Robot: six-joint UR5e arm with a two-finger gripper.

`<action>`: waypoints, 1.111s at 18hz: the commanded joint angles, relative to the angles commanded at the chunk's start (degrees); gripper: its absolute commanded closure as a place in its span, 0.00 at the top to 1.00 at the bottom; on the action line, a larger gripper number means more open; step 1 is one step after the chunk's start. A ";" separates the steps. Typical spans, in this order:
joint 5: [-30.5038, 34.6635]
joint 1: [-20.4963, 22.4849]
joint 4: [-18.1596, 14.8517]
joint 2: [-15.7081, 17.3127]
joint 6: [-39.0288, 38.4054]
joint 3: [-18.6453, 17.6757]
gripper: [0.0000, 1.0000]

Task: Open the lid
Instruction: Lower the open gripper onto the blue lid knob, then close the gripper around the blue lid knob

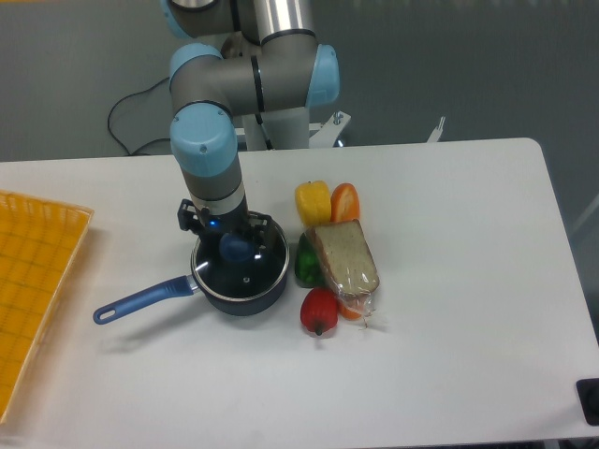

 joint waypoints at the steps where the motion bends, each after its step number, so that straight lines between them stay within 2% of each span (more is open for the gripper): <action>1: 0.00 0.00 0.00 0.00 0.09 -0.09 1.00; 6: 0.09 0.53 0.00 0.00 2.63 -0.53 1.00; 17: 0.18 1.58 0.09 -0.09 3.08 -0.62 1.00; 20: 0.18 1.58 0.09 -0.09 3.08 -0.62 0.96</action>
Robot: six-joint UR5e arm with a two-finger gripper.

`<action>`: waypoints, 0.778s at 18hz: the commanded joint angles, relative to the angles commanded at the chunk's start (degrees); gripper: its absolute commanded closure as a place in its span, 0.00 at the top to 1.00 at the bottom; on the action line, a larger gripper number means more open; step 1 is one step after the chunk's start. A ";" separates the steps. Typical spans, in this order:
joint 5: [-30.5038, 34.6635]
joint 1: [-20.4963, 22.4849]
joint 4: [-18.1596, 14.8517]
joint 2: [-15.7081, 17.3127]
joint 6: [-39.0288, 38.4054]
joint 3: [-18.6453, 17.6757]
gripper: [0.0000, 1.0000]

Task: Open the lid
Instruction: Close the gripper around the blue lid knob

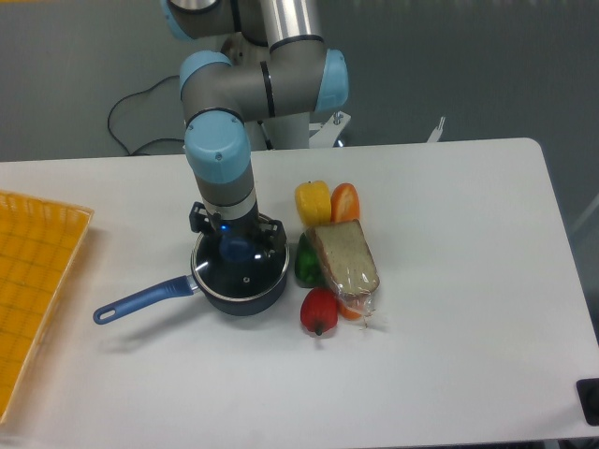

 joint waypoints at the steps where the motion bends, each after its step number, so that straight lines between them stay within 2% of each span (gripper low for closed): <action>1: 0.00 0.00 0.00 0.00 0.00 0.00 0.93; 11: 0.61 -0.09 0.26 -0.35 0.09 -0.18 0.93; 14: 0.62 -0.09 0.35 -0.35 0.09 -0.18 0.87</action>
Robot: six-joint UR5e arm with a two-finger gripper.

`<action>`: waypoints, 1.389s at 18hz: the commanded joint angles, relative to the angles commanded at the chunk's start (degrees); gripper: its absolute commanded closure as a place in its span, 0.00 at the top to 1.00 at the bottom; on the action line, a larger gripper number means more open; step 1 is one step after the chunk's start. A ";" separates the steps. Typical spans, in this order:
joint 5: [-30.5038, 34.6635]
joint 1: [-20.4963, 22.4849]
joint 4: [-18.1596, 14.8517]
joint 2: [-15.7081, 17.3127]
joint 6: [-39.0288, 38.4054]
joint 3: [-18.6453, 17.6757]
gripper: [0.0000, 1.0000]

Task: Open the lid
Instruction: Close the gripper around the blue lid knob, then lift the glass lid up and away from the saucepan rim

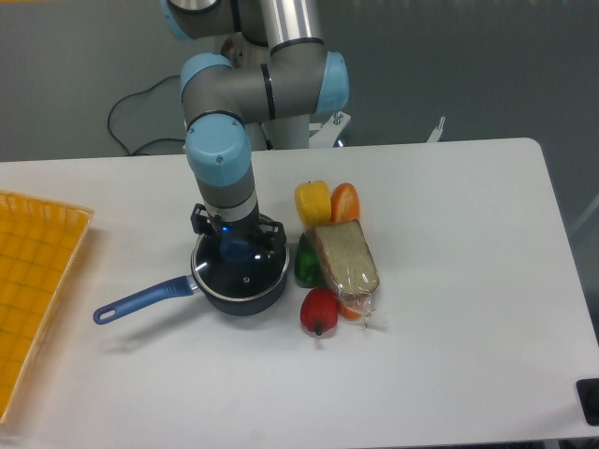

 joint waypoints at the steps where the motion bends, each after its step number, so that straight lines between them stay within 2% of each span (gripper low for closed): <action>1: 0.00 0.00 0.00 0.00 0.00 0.00 0.85; 8: 0.00 0.00 0.00 0.00 -0.09 0.00 0.70; 14: -0.09 0.09 0.00 0.26 0.00 0.00 0.67; 19: -0.09 0.17 -0.09 0.44 0.09 0.09 0.59; 25: 0.00 0.79 -0.09 0.53 1.05 0.70 0.58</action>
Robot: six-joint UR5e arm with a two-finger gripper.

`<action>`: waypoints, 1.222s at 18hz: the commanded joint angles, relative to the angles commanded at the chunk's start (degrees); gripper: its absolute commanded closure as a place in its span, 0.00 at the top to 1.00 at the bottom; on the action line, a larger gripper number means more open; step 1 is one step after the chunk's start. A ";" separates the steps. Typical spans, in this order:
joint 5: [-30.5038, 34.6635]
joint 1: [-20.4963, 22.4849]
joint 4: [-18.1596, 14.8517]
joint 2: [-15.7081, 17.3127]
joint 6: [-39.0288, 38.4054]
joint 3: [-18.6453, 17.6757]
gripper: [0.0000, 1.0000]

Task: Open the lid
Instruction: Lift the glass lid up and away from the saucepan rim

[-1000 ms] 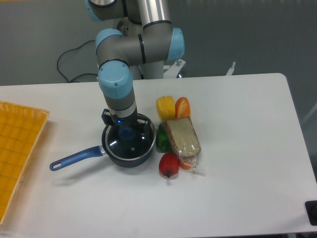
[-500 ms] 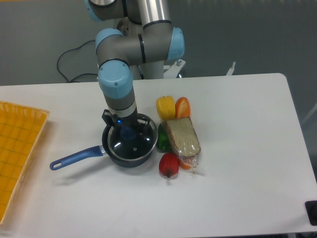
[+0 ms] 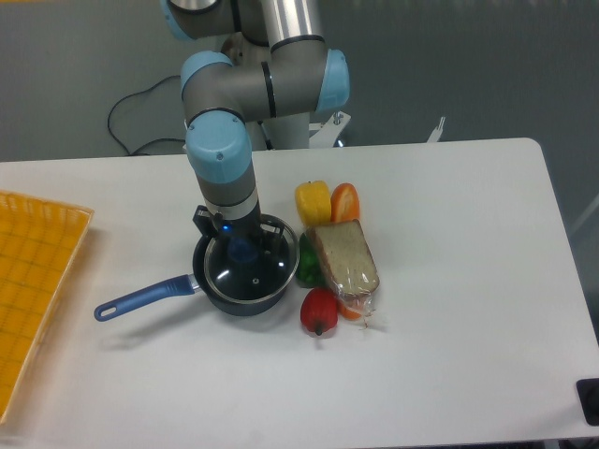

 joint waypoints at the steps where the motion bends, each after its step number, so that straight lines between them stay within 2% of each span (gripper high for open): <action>1: 0.00 0.26 -0.09 0.00 0.09 0.09 0.58; 5: 0.18 2.46 -0.61 0.79 3.77 0.35 0.58; 8: 0.09 3.61 -1.40 0.97 4.31 2.19 0.58; 11: 0.18 4.39 -5.43 0.88 4.39 5.70 0.58; 14: -0.17 4.92 -7.38 0.53 4.48 7.82 0.58; 19: -0.26 5.98 -7.73 0.44 7.63 8.09 0.58; 22: -0.26 6.86 -9.75 0.53 9.75 8.78 0.58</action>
